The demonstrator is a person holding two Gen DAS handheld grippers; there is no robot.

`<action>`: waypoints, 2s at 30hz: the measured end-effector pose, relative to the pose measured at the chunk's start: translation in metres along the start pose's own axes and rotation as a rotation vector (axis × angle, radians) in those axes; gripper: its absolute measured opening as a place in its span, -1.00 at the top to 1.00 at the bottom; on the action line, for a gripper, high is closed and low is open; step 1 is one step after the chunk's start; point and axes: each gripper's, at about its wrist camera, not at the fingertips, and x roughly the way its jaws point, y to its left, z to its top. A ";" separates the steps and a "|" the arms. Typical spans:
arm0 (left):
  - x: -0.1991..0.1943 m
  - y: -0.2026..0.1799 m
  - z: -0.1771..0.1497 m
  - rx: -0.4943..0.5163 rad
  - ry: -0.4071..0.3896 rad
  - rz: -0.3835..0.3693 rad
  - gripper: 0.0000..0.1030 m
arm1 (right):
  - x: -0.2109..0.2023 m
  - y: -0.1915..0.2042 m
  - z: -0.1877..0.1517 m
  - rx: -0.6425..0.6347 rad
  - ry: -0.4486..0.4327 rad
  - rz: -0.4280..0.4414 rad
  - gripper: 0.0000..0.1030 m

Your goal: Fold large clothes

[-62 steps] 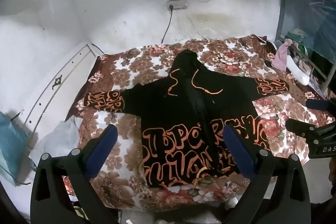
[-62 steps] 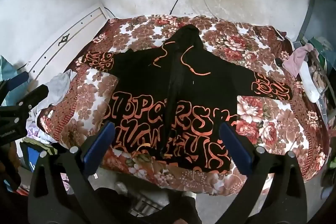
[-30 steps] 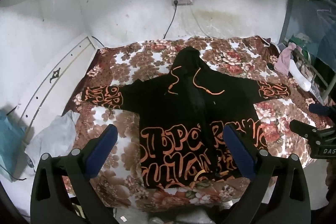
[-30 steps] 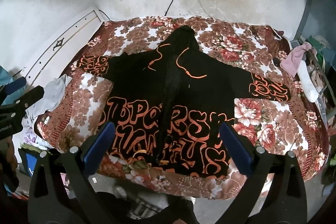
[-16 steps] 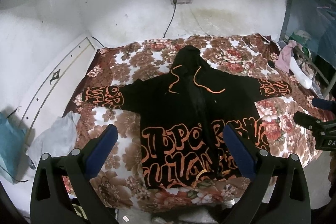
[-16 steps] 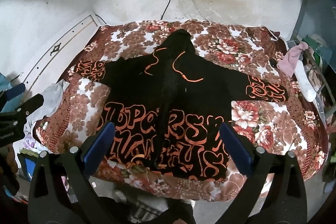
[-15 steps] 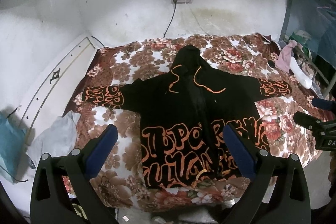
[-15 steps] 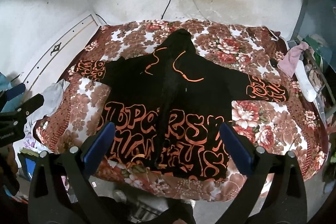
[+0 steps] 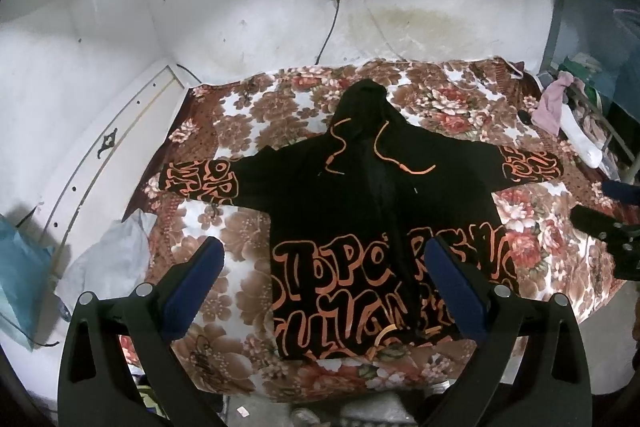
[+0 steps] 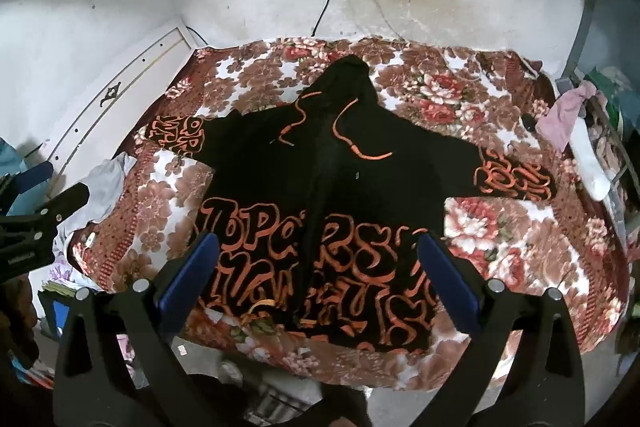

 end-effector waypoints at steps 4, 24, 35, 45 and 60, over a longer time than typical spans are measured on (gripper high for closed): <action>0.011 -0.015 0.015 -0.009 0.004 0.018 -0.90 | -0.009 -0.026 0.011 -0.057 -0.019 -0.008 -0.91; 0.195 0.007 0.129 0.193 0.102 -0.084 -0.90 | 0.130 -0.070 0.117 0.100 0.095 -0.015 -0.91; 0.360 0.038 0.205 0.181 0.170 -0.235 -0.90 | 0.264 -0.087 0.206 0.119 0.146 -0.064 -0.91; 0.504 0.026 0.285 0.222 0.195 -0.299 -0.90 | 0.426 -0.132 0.285 0.009 0.234 -0.032 -0.91; 0.779 0.002 0.346 0.133 0.290 -0.466 -0.90 | 0.707 -0.192 0.376 -0.084 0.271 0.085 -0.91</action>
